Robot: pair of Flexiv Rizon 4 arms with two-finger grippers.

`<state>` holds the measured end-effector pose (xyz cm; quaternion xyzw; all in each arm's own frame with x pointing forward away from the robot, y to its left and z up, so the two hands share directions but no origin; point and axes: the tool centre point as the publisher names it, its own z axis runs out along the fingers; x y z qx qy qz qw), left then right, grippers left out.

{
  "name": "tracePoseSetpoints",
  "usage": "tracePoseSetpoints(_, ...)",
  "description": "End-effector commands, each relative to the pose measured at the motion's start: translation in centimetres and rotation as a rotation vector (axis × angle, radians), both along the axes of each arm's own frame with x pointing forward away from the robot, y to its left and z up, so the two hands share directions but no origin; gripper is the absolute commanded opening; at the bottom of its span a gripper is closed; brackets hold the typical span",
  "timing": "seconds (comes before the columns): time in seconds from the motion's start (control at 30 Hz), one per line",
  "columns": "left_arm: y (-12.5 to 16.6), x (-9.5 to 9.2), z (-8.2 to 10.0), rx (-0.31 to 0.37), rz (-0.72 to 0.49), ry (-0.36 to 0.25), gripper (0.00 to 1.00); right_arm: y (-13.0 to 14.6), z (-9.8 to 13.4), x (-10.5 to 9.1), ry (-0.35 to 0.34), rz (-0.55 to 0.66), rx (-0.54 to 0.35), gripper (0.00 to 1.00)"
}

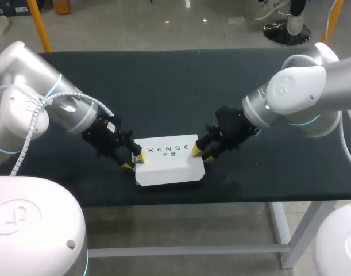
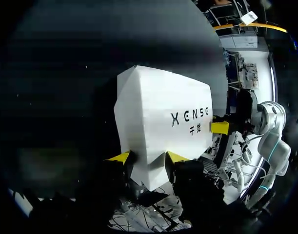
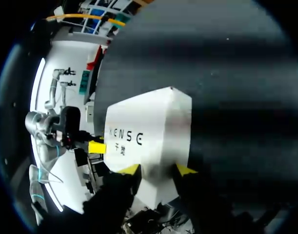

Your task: Assemble the packaging by folding the flat box into shape, placing the metal phone stand inside, and closing the box properly

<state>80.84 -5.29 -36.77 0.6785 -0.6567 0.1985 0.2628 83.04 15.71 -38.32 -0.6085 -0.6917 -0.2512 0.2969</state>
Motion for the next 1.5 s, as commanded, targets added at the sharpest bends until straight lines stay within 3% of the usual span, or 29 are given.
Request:
tracePoseSetpoints(0.03,-0.4,0.4,0.1,0.0,-0.007,0.019,0.46,0.3,0.2,0.5,0.027,0.017,0.014,0.47)
tracePoseSetpoints(1.5,-0.6,1.3,1.4,-0.007,0.005,0.15,0.46,0.8,1.4,1.2,0.156,0.022,-0.02,0.46)
